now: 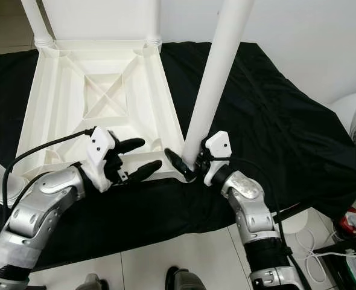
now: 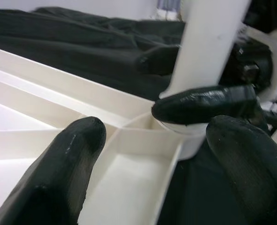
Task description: Building children table
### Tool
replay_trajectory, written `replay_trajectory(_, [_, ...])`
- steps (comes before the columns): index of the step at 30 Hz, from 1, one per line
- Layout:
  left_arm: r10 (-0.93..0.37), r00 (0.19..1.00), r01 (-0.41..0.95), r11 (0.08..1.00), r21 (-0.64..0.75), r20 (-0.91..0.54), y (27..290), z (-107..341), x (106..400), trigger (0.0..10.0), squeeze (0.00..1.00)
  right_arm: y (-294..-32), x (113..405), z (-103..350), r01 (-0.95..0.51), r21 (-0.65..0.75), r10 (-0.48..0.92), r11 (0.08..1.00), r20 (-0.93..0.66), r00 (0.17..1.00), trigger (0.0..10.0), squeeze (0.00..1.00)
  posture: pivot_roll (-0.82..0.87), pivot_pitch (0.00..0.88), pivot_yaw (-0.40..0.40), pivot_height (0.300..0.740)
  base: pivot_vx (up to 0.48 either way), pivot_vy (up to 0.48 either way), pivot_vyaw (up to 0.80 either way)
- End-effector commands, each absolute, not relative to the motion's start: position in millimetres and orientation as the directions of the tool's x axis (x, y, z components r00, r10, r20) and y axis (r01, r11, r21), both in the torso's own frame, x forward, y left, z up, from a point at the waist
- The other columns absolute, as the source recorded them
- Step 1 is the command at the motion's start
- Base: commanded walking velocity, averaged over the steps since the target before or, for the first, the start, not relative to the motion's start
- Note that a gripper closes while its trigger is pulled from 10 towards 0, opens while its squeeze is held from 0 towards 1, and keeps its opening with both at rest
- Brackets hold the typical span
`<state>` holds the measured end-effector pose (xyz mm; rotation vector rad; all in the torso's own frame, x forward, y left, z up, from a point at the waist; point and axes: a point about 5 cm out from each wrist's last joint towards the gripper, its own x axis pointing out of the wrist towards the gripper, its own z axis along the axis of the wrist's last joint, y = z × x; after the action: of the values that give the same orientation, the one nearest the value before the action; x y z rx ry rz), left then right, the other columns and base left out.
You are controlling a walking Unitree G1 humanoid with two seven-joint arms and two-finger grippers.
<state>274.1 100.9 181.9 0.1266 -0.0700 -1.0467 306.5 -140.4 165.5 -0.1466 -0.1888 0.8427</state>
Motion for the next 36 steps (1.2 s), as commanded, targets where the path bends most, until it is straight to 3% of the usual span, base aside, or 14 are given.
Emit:
replay_trajectory(1, [-0.951,0.309,0.945,0.304,0.120,-0.028,92.4,179.9,261.3,10.0,0.00,-137.3,306.3,161.7,-0.757,-0.195,0.779,0.624,0.082,0.622,10.0,0.00,0.05,0.160,-0.047,0.740,0.000,0.000,0.00])
replay_trajectory(2, [-0.956,0.292,0.951,0.286,0.114,-0.036,93.1,179.4,259.2,10.0,0.00,-137.6,308.6,160.8,-0.769,-0.199,0.791,0.608,0.065,0.609,7.5,0.00,0.05,0.153,-0.042,0.740,0.000,0.000,0.00])
replay_trajectory(4, [-0.956,0.292,0.951,0.286,0.114,-0.036,93.1,179.4,259.2,10.0,0.00,-137.6,308.6,160.8,-0.769,-0.199,0.791,0.608,0.065,0.609,7.5,0.00,0.05,0.153,-0.042,0.740,0.000,0.000,0.00])
replay_trajectory(5, [-0.960,0.275,0.957,0.268,0.114,-0.046,93.6,178.9,257.3,10.0,0.00,-138.6,310.8,160.2,-0.775,-0.204,0.798,0.598,0.054,0.601,0.4,0.00,0.05,0.149,-0.040,0.740,0.000,0.000,0.00])
replay_trajectory(18, [-0.969,0.238,0.967,0.229,0.112,-0.073,94.1,175.9,251.0,10.0,0.00,-150.2,311.5,156.7,-0.783,-0.191,0.801,0.592,0.032,0.597,0.0,0.00,0.07,0.124,-0.044,0.740,0.000,0.000,0.00])
replay_trajectory(20, [-0.965,0.251,0.964,0.242,0.111,-0.075,95.2,176.2,250.9,10.0,0.00,-147.1,308.0,151.7,-0.730,-0.162,0.743,0.664,0.034,0.668,0.0,0.00,0.07,0.122,-0.054,0.740,0.000,0.000,0.00])
replay_trajectory(24, [-0.964,0.256,0.963,0.247,0.110,-0.075,95.7,176.7,250.8,10.0,0.00,-145.3,306.9,149.2,-0.708,-0.154,0.720,0.689,0.029,0.694,0.0,0.00,0.07,0.122,-0.054,0.740,0.000,0.000,0.00])
replay_trajectory(28, [-0.958,0.281,0.957,0.274,0.100,-0.065,95.6,176.9,253.0,10.0,0.00,-132.5,303.8,138.6,-0.552,-0.050,0.553,0.833,0.016,0.833,0.0,0.00,0.06,0.120,-0.056,0.740,0.000,0.000,0.00])
replay_trajectory(36, [-0.955,0.292,0.953,0.286,0.095,-0.056,94.6,176.4,254.4,10.0,0.00,-117.1,297.0,134.4,-0.388,-0.018,0.388,0.922,0.026,0.921,0.0,0.00,0.05,0.116,-0.058,0.740,0.000,0.000,0.00])
